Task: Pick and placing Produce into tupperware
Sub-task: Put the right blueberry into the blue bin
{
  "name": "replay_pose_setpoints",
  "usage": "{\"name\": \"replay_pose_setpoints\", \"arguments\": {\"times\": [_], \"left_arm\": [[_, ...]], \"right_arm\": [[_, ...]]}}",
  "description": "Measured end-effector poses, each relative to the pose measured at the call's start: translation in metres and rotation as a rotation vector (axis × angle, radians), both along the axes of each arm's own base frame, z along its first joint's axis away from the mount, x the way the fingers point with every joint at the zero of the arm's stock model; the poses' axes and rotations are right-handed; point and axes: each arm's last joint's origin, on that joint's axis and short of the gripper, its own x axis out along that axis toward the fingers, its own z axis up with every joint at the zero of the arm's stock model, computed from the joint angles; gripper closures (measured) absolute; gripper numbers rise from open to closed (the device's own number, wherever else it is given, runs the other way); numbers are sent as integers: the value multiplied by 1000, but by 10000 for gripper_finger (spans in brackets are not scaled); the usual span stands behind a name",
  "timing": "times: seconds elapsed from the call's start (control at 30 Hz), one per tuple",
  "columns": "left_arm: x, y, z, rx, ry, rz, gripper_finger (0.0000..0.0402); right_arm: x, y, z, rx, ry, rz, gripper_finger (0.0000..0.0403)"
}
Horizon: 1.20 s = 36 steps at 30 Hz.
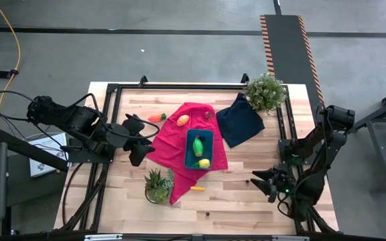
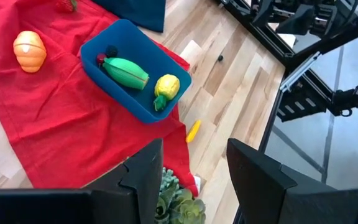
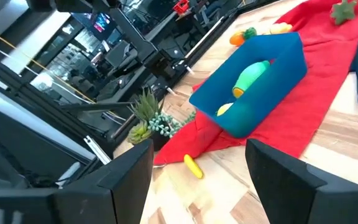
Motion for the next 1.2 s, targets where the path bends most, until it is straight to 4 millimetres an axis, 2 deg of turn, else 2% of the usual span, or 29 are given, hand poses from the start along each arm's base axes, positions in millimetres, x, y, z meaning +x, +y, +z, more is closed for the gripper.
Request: {"name": "replay_pose_setpoints", "arguments": {"times": [0.2,0.43,0.63,0.87,1.2], "left_arm": [[0,0,0,3,0,-5,236],[0,-1,0,-9,4,-17,236],[0,0,0,-10,4,-17,236],[0,0,0,-12,2,-14,236],[0,0,0,-15,1,-10,236]], "right_arm": [[2,0,-3,11,46,-2,156],[5,8,-27,113,107,-25,156],[5,16,-36,192,305,20,156],[3,19,-31,188,373,28,156],[12,22,-17,198,576,-15,156]]}}
